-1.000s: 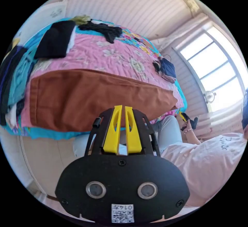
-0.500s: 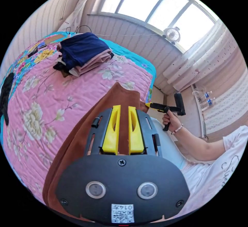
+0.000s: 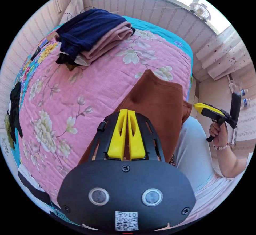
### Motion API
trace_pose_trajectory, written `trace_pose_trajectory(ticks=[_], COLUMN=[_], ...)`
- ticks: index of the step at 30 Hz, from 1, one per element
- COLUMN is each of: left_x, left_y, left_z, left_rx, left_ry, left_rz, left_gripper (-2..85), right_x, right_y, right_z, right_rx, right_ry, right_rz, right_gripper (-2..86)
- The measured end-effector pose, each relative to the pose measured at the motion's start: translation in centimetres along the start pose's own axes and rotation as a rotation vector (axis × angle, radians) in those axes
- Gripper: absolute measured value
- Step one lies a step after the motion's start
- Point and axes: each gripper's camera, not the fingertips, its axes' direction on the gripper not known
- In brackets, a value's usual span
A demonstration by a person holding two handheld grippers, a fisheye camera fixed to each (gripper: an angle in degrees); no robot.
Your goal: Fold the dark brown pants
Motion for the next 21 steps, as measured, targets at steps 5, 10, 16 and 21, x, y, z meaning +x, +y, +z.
trace_pose_trajectory(ticks=[5,10,16,21], left_x=[-3.9,0.1,1.3,-0.9], left_y=[1.1,-3.3,-6.0,-4.5], left_z=[0.0,2.5,4.2,-0.4], left_rx=[0.066,0.003,-0.122,0.005], left_ry=[0.155,0.019,-0.023,0.059], left_rz=[-0.189,-0.029,0.056,-0.008], left_gripper=[-0.1,9.8,0.4,-0.9], right_x=[-0.4,-0.6,-1.6,-4.6], right_y=[-0.7,-0.6,-1.2,-1.7], right_z=[2.9,4.3,6.1,5.7], right_rx=[-0.063,-0.077,-0.091,-0.073], right_ry=[0.007,0.018,0.003,0.049], right_rz=[0.045,0.086,0.104,-0.010], right_gripper=[4.7,7.3,2.8,1.7])
